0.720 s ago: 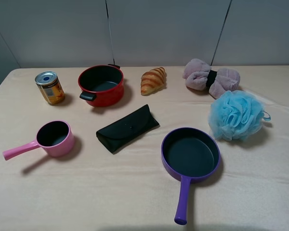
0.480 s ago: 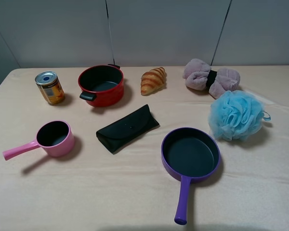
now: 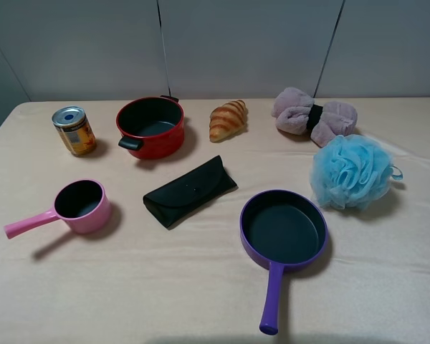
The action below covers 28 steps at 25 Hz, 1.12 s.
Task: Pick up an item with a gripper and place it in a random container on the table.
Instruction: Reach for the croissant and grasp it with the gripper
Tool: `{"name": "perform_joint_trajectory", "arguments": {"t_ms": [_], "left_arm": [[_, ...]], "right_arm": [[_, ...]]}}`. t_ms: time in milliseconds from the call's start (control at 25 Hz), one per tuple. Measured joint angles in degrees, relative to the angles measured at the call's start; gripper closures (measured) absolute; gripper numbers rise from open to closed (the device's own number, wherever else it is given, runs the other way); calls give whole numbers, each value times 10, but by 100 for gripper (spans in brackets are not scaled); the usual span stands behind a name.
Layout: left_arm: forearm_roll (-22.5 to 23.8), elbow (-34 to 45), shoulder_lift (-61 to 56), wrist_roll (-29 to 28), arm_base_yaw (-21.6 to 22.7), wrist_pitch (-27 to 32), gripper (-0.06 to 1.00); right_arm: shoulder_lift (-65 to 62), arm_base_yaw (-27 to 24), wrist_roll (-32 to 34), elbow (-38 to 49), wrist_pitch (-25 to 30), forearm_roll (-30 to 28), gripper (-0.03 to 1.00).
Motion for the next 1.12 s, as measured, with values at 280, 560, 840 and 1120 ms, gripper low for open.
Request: {"name": "perform_joint_trajectory", "arguments": {"t_ms": [280, 560, 840, 1120], "left_arm": [[0, 0, 0, 0, 0, 0, -5], [0, 0, 0, 0, 0, 0, -5], [0, 0, 0, 0, 0, 0, -5], [0, 0, 0, 0, 0, 0, -5]], "right_arm": [[0, 0, 0, 0, 0, 0, 27], [0, 0, 0, 0, 0, 0, 27], [0, 0, 0, 0, 0, 0, 27], [0, 0, 0, 0, 0, 2, 27]]}}
